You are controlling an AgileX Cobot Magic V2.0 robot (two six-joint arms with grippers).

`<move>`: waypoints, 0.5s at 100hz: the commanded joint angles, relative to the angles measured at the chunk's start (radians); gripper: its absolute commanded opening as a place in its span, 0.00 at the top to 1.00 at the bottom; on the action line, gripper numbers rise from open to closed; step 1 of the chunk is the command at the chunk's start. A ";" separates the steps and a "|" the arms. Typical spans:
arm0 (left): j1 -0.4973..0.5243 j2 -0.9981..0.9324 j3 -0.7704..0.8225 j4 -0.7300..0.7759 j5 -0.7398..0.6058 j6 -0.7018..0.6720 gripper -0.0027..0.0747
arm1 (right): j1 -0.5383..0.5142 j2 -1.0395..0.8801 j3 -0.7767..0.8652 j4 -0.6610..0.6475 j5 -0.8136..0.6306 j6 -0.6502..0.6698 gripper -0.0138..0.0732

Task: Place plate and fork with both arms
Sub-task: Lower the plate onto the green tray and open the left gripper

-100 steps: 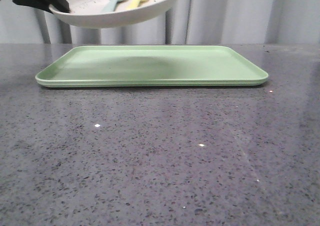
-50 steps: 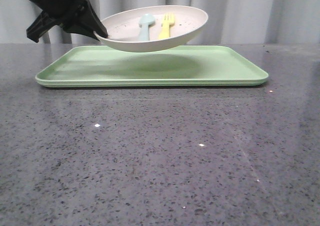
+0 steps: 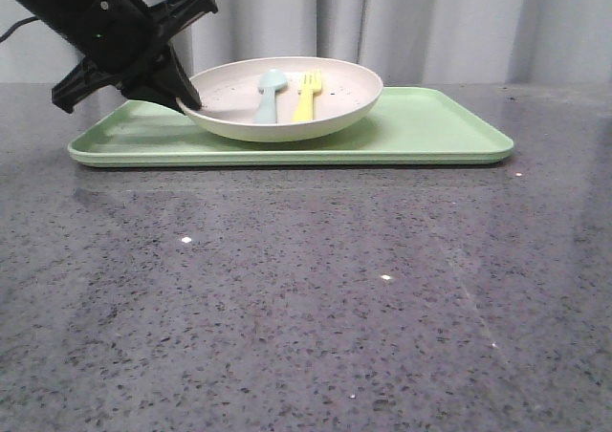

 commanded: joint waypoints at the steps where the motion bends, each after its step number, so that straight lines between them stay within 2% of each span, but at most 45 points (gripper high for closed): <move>1: -0.008 -0.054 -0.038 -0.008 -0.035 -0.021 0.99 | -0.004 0.009 -0.032 -0.004 -0.057 -0.005 0.29; 50: -0.008 -0.039 -0.038 0.019 -0.018 -0.046 0.99 | -0.004 0.009 -0.032 -0.004 -0.057 -0.005 0.29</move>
